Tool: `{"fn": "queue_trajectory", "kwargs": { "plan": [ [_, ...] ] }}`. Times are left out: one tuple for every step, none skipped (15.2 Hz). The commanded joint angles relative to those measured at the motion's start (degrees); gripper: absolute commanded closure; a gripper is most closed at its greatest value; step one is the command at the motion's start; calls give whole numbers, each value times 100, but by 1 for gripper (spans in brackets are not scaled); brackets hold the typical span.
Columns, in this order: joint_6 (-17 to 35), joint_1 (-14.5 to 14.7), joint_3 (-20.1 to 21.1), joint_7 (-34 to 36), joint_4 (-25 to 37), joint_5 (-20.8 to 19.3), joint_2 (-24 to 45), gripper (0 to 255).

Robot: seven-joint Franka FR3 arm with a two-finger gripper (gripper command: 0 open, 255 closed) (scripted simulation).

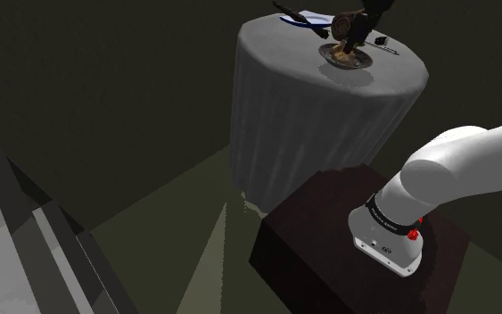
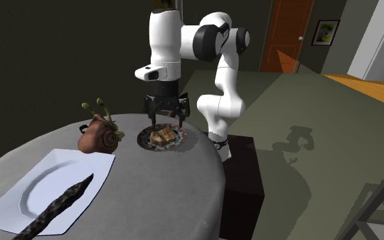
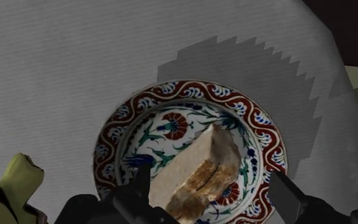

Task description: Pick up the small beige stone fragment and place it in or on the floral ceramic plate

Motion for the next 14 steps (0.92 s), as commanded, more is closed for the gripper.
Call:
{"fn": "queue_trajectory", "kwargs": {
  "plan": [
    [233, -4, -56, 17, -219, 80, -84, 0],
    [312, -5, -63, 18, -289, 75, -75, 0],
    [391, -6, -71, 18, -358, 71, -65, 0],
    [471, -7, -78, 19, -426, 67, -53, 0],
    [517, -8, -83, 19, -465, 65, -46, 0],
    [517, -8, -83, 19, -465, 64, -46, 0],
    [517, -8, -83, 19, -465, 65, -46, 0],
    [517, -8, -83, 19, -465, 65, -46, 0],
    [517, -8, -83, 19, -465, 65, -46, 0],
    [517, -8, -83, 19, -465, 65, -46, 0],
    [517, -8, -83, 19, -465, 65, -46, 0],
    [517, -8, -83, 19, -465, 65, -46, 0],
    [517, -8, -83, 18, -465, 65, -45, 255],
    [518, -9, -83, 18, -466, 64, -46, 255]
  ]
}}
